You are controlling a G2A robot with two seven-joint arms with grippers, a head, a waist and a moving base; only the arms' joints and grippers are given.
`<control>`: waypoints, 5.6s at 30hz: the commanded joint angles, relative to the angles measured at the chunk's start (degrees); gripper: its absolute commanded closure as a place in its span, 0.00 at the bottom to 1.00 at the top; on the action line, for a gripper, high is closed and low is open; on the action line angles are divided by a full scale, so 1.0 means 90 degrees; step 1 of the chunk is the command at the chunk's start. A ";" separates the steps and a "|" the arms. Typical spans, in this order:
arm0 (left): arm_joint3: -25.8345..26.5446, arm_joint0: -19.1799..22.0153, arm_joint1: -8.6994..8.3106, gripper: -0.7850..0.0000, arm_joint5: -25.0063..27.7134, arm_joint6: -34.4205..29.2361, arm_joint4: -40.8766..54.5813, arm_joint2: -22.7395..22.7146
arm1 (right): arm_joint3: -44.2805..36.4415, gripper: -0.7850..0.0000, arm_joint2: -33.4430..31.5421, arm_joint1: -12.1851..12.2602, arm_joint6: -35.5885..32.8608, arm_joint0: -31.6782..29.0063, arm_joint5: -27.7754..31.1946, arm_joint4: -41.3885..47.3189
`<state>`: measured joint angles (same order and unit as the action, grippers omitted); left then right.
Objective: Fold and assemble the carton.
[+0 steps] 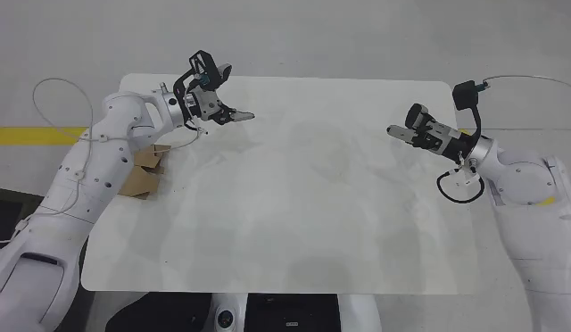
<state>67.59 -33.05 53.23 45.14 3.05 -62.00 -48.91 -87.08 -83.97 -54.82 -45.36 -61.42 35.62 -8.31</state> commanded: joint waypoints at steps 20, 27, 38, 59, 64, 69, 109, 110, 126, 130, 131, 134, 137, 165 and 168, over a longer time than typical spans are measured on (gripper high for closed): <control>0.0000 0.0000 0.0000 0.00 0.0000 0.0000 0.0000 0.0000 | 0.0000 0.00 0.0000 0.0000 0.0000 0.0000 0.0000 0.0000; -0.0048 -0.0183 0.0013 0.00 0.0049 -0.0065 0.0605 -0.0087 | 0.0000 0.00 0.0000 0.0000 0.0000 0.0000 0.0000 0.0000; -0.0446 -0.0730 -0.0169 0.00 0.0697 -0.0734 0.3333 -0.1044 | 0.0000 0.00 0.0000 0.0000 0.0000 0.0000 0.0000 0.0000; 0.0126 -0.3075 -0.0859 0.00 0.0361 -0.2344 0.7149 -0.3497 | 0.0000 0.00 0.0000 0.0000 0.0000 0.0000 0.0000 0.0000; 0.0341 -0.3781 -0.0930 0.00 0.0242 -0.2436 0.7799 -0.3971 | 0.0000 0.00 0.0000 0.0000 0.0000 0.0000 0.0000 0.0000; 0.0410 -0.4376 -0.0945 0.00 0.0225 -0.2383 0.8532 -0.4363 | 0.0000 0.00 0.0000 0.0000 0.0000 0.0000 0.0000 0.0000; -0.2521 -0.4424 -0.0674 0.00 -0.0355 -0.3272 1.0335 -0.4978 | 0.0000 0.00 0.0000 0.0000 0.0000 0.0000 0.0000 0.0000; -0.2545 -0.4431 -0.0666 0.00 -0.0415 -0.3279 1.0265 -0.4955 | 0.0000 0.00 0.0000 0.0000 0.0000 0.0000 0.0000 0.0000; -0.2676 -0.4281 -0.0455 0.00 -0.0867 -0.4099 1.0541 -0.4668 | 0.0000 0.00 0.0000 0.0000 0.0000 0.0000 0.0000 0.0000; -0.2803 -0.4112 -0.0405 0.08 -0.0864 -0.4119 1.0473 -0.4594 | 0.0000 0.00 0.0000 0.0000 0.0000 0.0000 0.0000 0.0000; -0.2845 -0.4061 -0.0394 0.13 -0.0854 -0.4113 1.0450 -0.4579 | 0.0000 0.00 0.0000 0.0000 0.0000 0.0000 0.0000 0.0000; -0.3000 -0.3910 -0.0360 0.38 -0.0852 -0.4089 1.0356 -0.4524 | 0.0000 0.00 0.0000 0.0000 0.0000 0.0000 0.0000 0.0000; -0.3166 -0.3781 -0.0339 0.57 -0.0812 -0.4076 1.0210 -0.4488 | 0.0000 0.00 0.0000 0.0000 0.0000 0.0000 0.0000 0.0000; -0.3228 -0.3242 -0.0306 1.00 -0.0323 -0.3534 0.9612 -0.4798 | 0.0000 0.00 0.0000 0.0000 0.0000 0.0000 0.0000 0.0000; -0.3065 -0.3069 -0.0285 1.00 -0.0350 -0.3444 0.9578 -0.4788 | 0.0000 0.00 0.0000 0.0000 0.0000 0.0000 0.0000 0.0000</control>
<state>39.44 -61.27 50.55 42.11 -28.23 24.15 -92.11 -87.08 -83.97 -54.82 -45.36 -61.42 35.62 -8.31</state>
